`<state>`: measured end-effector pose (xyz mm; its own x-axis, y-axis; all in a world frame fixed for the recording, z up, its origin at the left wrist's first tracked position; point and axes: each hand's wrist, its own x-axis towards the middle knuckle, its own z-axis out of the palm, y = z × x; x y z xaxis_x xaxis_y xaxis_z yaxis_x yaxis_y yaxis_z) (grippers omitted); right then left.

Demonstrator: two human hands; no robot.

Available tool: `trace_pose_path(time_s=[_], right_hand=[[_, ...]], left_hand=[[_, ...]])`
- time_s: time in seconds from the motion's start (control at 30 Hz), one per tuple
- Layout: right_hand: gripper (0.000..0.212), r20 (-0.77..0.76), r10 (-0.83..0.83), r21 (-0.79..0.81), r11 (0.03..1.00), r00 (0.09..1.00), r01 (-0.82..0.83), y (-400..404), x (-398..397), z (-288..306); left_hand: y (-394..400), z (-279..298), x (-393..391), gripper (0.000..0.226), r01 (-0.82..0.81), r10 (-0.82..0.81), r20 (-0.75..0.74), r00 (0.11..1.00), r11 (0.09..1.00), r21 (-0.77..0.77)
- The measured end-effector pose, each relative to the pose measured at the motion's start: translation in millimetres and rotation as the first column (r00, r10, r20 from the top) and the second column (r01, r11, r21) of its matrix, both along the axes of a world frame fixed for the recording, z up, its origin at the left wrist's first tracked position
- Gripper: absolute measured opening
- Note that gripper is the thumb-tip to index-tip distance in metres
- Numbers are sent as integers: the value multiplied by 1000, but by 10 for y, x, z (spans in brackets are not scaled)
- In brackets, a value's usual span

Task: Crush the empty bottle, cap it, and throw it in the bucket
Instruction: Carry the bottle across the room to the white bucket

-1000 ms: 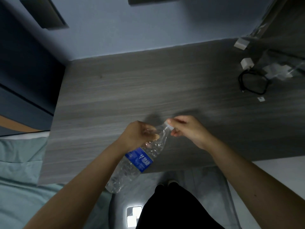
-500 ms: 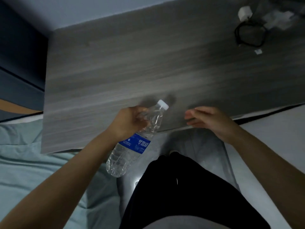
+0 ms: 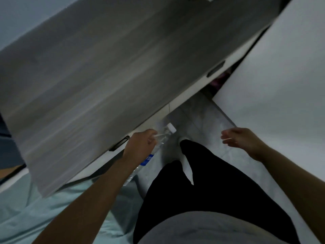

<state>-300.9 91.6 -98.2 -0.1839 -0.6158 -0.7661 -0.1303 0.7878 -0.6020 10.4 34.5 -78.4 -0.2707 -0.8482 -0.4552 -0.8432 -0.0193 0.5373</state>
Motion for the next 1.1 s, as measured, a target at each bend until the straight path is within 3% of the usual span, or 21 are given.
trace_pose_path(time_s=[0.23, 0.43, 0.63, 0.9, 1.1], right_hand=[[18, -112, -307, 97, 943, 945, 318, 1405, -145, -70], [17, -139, -566, 134, 802, 813, 582, 2444, -94, -110], [25, -147, -730, 166, 647, 668, 744, 3415, -63, -286], [21, -123, -898, 170, 401, 424, 900, 4584, -87, -399], [19, -77, -989, 163, 115, 128, 980, 5100, 125, -453]], left_hand=[[259, -152, -33, 30, 192, -198, 96, 976, 979, 64], [387, -259, -366, 23, 337, -348, 141, 927, 937, 97], [657, -343, -952, 18, 433, -450, 195, 872, 893, 121], [1261, -395, -1927, 16, 674, -679, 209, 704, 731, 107], [1674, -392, -2693, 17, 849, -827, 260, 498, 527, 49]])
